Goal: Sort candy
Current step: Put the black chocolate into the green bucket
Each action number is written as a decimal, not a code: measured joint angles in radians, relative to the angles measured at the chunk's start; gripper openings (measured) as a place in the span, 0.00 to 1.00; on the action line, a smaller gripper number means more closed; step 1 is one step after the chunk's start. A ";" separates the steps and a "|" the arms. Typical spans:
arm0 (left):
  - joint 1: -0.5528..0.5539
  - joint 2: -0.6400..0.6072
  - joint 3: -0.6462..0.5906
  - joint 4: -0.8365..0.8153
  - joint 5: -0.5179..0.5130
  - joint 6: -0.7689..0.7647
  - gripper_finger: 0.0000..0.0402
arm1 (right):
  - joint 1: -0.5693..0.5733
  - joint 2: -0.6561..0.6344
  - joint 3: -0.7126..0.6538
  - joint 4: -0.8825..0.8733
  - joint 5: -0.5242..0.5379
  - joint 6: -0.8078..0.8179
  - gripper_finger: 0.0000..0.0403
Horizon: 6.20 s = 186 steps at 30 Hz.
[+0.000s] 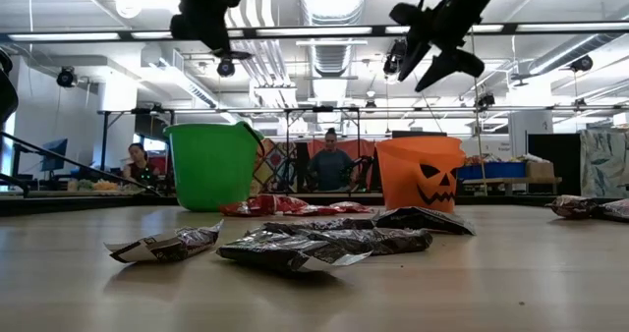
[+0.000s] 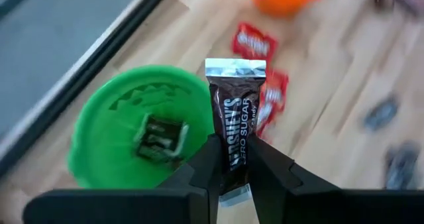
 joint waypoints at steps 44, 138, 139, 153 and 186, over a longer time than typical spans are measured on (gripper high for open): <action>0.200 0.029 -0.369 0.291 -0.003 0.657 0.15 | -0.062 0.016 -0.002 0.003 -0.139 -0.029 0.45; -0.649 -0.196 -0.367 0.742 -0.244 -0.381 0.31 | 0.779 0.534 -0.184 0.435 0.051 0.019 0.10; -0.649 -0.190 -0.367 0.748 -0.243 -0.381 0.31 | 0.779 0.532 -0.184 0.435 0.050 0.019 0.09; -0.654 -0.127 -0.366 0.763 -0.058 -0.076 0.31 | 0.668 0.322 -0.132 0.450 -0.144 -0.009 0.09; -0.657 0.081 -0.366 0.928 -0.082 0.061 0.16 | 0.591 0.272 0.035 0.457 -0.301 -0.104 0.09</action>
